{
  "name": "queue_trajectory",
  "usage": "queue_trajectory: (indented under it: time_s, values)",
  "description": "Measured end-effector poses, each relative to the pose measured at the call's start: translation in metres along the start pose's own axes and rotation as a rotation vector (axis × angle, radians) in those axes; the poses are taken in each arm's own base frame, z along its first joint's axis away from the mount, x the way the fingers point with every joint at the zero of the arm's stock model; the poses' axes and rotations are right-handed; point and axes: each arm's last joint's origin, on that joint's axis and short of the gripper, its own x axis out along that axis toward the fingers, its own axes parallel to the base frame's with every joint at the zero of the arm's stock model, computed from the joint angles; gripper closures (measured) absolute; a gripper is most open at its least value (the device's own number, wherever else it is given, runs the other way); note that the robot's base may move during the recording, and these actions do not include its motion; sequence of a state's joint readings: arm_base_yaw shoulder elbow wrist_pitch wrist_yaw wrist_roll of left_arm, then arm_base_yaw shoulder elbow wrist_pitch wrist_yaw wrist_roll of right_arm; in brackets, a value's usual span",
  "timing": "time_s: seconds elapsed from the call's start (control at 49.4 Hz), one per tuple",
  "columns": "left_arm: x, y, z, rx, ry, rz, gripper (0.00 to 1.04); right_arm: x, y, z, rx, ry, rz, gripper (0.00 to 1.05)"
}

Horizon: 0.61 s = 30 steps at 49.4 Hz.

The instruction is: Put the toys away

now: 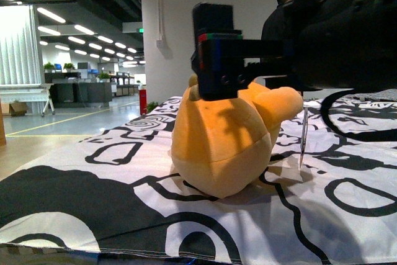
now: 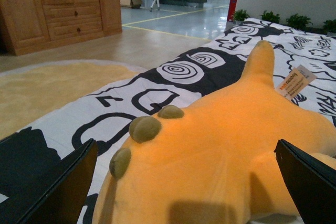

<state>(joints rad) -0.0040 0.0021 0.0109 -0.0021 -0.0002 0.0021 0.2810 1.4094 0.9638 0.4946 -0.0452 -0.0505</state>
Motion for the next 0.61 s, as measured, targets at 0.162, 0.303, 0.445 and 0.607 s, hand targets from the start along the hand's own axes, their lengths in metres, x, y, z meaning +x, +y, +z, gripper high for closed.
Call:
queue_trajectory:
  time_s: [0.162,0.303,0.445,0.607]
  values:
    - [0.0,0.0,0.0,0.0,0.0,0.0,0.06,0.016,0.011,-0.004,-0.022,0.027,-0.002,0.0]
    - [0.0,0.0,0.0,0.0,0.0,0.0,0.06,0.031,0.02,-0.007,-0.044,0.05,-0.018,0.0]
    - [0.0,0.0,0.0,0.0,0.0,0.0,0.06,0.042,0.025,-0.013,-0.063,0.073,-0.041,0.0]
    - [0.0,0.0,0.0,0.0,0.0,0.0,0.06,0.055,0.027,-0.026,-0.113,0.103,-0.089,0.0]
